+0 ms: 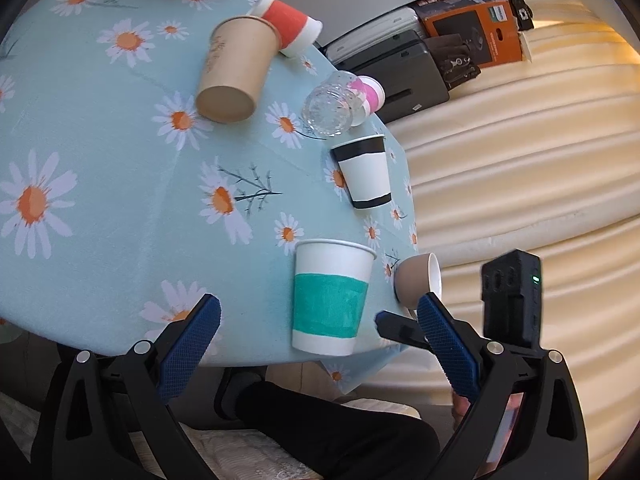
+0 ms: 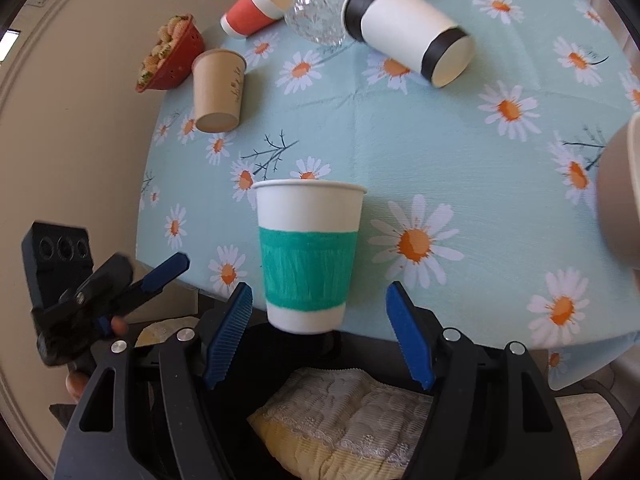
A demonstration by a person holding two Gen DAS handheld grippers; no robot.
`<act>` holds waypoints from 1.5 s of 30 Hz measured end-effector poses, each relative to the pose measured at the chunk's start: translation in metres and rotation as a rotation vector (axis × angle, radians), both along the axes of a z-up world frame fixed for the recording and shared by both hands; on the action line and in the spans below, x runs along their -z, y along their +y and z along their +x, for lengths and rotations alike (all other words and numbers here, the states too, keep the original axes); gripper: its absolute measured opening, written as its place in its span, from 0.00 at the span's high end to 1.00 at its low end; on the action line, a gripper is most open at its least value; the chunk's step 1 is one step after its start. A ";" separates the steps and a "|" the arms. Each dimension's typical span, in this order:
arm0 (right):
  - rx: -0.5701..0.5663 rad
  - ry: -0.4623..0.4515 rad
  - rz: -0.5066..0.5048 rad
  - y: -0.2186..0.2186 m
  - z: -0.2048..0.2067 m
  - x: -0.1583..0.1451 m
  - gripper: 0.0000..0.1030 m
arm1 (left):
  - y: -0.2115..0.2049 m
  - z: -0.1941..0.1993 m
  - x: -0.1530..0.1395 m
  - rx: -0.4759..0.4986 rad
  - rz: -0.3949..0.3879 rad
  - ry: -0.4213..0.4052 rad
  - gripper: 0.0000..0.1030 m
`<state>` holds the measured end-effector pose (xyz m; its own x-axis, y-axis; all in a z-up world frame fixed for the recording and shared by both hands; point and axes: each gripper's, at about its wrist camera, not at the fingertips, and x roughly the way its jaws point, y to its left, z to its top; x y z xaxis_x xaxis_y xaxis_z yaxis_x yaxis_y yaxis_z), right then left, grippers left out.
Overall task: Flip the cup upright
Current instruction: 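Lift the teal-banded cup with the right gripper and rotate it upright, then grasp the upright teal-banded cup with the left gripper from the right gripper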
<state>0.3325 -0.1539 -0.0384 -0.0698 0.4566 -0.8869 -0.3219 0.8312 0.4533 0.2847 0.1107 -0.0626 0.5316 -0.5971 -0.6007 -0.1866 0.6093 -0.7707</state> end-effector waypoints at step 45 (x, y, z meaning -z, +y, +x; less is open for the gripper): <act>0.078 0.031 0.190 -0.091 -0.058 0.021 0.33 | -0.122 0.074 0.032 0.196 0.499 0.231 0.38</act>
<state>0.2750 -0.2451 -0.0596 -0.0537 0.6208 -0.7821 -0.2435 0.7515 0.6132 0.3592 -0.0109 -0.0942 0.2612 -0.2857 -0.9220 -0.1628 0.9285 -0.3338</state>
